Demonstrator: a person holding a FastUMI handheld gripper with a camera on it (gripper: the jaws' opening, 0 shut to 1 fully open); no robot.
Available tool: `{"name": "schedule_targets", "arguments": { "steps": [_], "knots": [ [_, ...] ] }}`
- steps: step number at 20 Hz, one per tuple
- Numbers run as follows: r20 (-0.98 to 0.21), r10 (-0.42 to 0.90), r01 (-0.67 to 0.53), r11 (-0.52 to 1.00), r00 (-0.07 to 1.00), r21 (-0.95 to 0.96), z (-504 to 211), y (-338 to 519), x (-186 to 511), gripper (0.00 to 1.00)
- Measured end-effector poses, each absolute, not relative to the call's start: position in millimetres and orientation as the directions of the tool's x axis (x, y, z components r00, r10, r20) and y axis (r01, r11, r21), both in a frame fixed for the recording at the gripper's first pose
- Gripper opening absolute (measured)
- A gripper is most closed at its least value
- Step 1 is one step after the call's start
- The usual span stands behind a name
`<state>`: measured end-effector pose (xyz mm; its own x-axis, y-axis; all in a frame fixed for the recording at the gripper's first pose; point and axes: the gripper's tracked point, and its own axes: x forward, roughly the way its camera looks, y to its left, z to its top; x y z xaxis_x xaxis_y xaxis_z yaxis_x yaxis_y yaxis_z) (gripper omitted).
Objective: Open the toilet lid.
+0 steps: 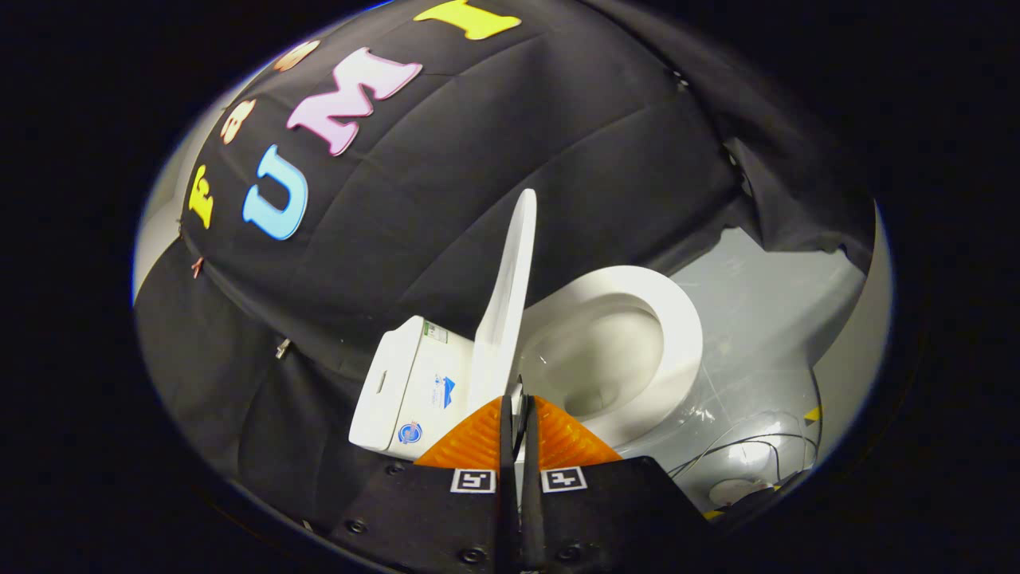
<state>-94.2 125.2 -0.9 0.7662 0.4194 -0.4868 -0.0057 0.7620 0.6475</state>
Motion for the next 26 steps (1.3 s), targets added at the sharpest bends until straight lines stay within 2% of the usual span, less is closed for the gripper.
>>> {"name": "schedule_targets", "arguments": {
  "steps": [6, 21, 26],
  "knots": [
    [-0.525, 0.314, -0.042, 0.884, 0.791, 0.466, 38, 169, -100, 0.09],
    [-0.550, 0.208, -0.046, 0.955, 0.809, 0.293, 98, 292, -103, 0.09],
    [-0.564, 0.161, -0.012, 0.966, 0.810, 0.258, 108, 335, -101, 0.09]
  ]
}}
